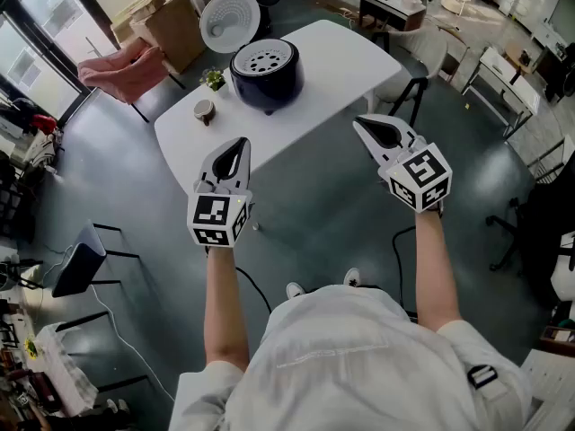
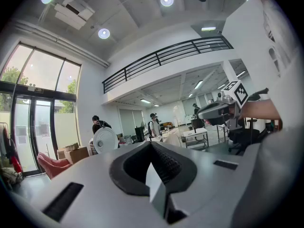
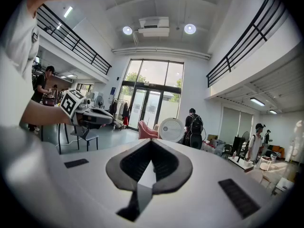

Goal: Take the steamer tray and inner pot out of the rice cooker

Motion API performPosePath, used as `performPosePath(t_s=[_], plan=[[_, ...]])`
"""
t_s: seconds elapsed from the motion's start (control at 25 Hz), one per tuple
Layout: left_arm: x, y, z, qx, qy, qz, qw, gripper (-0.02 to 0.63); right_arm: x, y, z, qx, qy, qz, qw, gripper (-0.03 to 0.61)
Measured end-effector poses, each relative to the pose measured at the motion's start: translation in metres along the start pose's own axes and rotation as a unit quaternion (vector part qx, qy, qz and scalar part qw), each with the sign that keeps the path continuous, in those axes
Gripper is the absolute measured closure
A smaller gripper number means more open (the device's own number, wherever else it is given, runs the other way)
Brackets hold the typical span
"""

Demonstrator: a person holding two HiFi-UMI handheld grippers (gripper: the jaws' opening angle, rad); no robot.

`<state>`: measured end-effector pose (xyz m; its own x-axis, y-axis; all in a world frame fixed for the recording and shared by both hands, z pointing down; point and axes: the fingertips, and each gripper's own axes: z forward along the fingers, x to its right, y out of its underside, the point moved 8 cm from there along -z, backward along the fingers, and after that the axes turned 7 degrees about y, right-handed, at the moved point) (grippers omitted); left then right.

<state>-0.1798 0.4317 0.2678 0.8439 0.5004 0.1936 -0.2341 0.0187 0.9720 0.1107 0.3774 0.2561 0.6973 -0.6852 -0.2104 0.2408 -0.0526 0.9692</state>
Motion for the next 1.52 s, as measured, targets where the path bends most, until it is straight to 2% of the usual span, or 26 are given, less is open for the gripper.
performPosePath(t_s=[0.12,0.24,0.4,0.64,0.92,1.04,1.16,1.2,1.24,1.28,1.32,1.44,1.52], plan=[[0.004,0.000,0.004,-0.006,0.003,0.003,1.0000,0.606,0.002,0.003,0.000,-0.001,-0.004,0.002,1.000,0.557],[0.006,-0.001,0.008,-0.009,0.005,0.003,0.9999,0.606,0.004,0.007,0.003,-0.015,-0.028,0.008,0.999,0.557],[0.010,-0.002,0.011,-0.017,0.003,0.005,0.9998,0.606,0.006,0.013,0.004,-0.022,-0.047,0.034,0.998,0.557],[0.015,-0.002,0.016,-0.034,-0.018,0.000,0.9993,0.606,0.025,0.018,0.008,-0.009,-0.045,0.053,0.998,0.557],[0.037,-0.003,0.036,-0.052,-0.042,-0.010,0.9977,0.606,0.051,0.029,0.005,-0.010,-0.100,0.063,0.993,0.557],[0.049,-0.003,0.044,-0.050,-0.065,-0.020,0.9964,0.606,0.072,0.037,0.000,-0.004,-0.101,0.066,0.993,0.557],[0.060,-0.004,0.050,-0.043,-0.082,-0.032,0.9952,0.606,0.091,0.045,-0.004,-0.007,-0.095,0.049,0.994,0.557],[0.063,-0.005,0.052,-0.044,-0.085,-0.033,0.9948,0.593,0.097,0.048,-0.005,-0.007,-0.095,0.046,0.994,0.557],[0.066,-0.006,0.054,-0.048,-0.087,-0.033,0.9945,0.521,0.102,0.050,-0.006,-0.006,-0.094,0.047,0.994,0.555],[0.069,-0.006,0.055,-0.052,-0.088,-0.032,0.9942,0.484,0.106,0.051,-0.007,-0.004,-0.093,0.050,0.994,0.555],[0.072,-0.007,0.056,-0.055,-0.089,-0.031,0.9940,0.483,0.109,0.052,-0.007,-0.002,-0.092,0.053,0.994,0.554],[0.078,-0.006,0.060,-0.061,-0.092,-0.031,0.9934,0.482,0.114,0.054,-0.007,-0.005,-0.097,0.050,0.994,0.436],[0.081,-0.005,0.062,-0.063,-0.096,-0.035,0.9928,0.483,0.116,0.056,-0.008,-0.009,-0.096,0.044,0.994,0.387]])
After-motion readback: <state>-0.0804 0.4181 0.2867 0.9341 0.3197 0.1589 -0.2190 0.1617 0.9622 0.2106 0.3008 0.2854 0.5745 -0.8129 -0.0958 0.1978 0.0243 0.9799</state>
